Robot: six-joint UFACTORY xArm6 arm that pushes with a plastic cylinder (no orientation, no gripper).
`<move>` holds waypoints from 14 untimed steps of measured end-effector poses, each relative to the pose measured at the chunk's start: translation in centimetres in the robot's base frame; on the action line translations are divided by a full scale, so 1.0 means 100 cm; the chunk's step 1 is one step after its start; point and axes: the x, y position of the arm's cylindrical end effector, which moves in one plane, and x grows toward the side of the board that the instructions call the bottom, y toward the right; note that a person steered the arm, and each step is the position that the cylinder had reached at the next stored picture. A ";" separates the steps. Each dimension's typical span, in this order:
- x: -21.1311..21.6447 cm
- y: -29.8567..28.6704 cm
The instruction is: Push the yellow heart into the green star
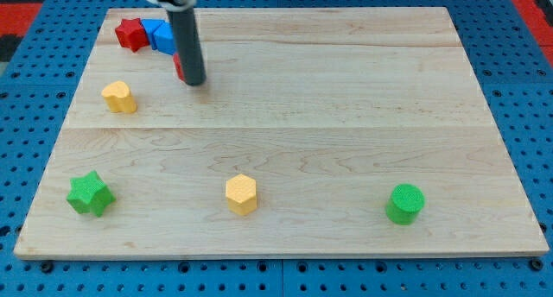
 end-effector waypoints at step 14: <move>0.134 -0.045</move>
